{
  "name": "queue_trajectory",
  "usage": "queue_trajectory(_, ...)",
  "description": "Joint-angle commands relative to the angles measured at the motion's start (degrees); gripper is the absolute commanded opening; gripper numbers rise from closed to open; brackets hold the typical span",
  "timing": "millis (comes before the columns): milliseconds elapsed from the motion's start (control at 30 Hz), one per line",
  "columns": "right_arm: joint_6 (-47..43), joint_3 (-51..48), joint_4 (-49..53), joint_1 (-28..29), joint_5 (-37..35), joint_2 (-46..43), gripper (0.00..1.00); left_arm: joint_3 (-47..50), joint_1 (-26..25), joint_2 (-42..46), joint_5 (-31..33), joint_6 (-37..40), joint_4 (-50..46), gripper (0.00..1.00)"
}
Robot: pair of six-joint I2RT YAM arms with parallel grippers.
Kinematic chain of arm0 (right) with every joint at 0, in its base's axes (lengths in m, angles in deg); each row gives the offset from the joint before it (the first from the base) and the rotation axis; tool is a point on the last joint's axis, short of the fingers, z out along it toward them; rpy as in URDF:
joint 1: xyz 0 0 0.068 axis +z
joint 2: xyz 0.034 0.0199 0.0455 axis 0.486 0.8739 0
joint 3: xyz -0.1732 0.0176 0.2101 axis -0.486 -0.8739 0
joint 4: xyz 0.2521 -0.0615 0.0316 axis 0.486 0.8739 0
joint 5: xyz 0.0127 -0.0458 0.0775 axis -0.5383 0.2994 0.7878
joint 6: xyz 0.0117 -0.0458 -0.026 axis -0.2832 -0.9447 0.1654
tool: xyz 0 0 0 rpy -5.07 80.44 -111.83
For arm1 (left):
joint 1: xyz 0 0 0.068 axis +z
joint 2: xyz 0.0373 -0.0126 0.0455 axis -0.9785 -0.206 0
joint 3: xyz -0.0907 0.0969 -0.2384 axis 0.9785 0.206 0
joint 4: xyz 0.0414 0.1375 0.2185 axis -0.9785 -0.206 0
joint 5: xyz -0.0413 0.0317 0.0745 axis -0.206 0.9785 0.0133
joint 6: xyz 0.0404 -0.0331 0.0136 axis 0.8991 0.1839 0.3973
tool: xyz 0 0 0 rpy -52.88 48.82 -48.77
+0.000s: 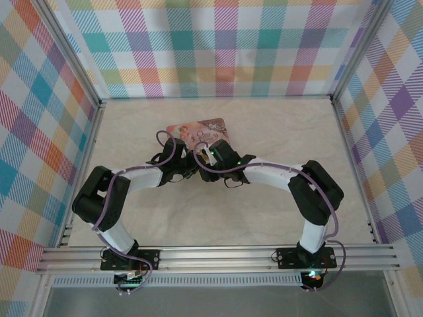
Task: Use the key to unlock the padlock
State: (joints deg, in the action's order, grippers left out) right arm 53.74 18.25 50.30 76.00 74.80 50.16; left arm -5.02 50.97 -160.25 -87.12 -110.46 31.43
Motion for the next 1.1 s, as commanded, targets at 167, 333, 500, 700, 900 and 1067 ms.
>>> queue_trajectory(167, -1.66, 2.61, 1.02, 0.45, -1.29, 1.46, 0.36, -1.31, -0.29, 2.1, -2.02, -1.39, -0.57, 0.0)
queue_trajectory(333, -2.1, 2.76, 1.39, 0.52, -1.89, 1.52, 0.35, -1.18, -0.28, 1.97, -2.23, -1.39, -0.41, 0.0)
queue_trajectory(500, -2.77, 3.06, 1.45, 0.72, -2.93, 1.61, 0.35, -0.97, -0.29, 1.62, -2.49, -1.56, -0.04, 0.0)
queue_trajectory(700, -3.33, 3.31, 1.15, 0.85, -1.91, 1.79, 0.08, -0.66, -0.29, 1.7, -2.67, -1.52, 0.31, 0.0)
queue_trajectory(900, -2.98, 2.03, 0.22, 0.97, -0.67, 1.46, 0.0, -0.43, -0.29, 2.1, -2.4, -1.21, -0.13, 0.0)
queue_trajectory(1067, -2.81, 0.94, -0.64, 0.98, -0.18, 1.26, 0.0, -0.34, -0.29, 2.3, -2.31, -0.67, -0.97, 0.11)
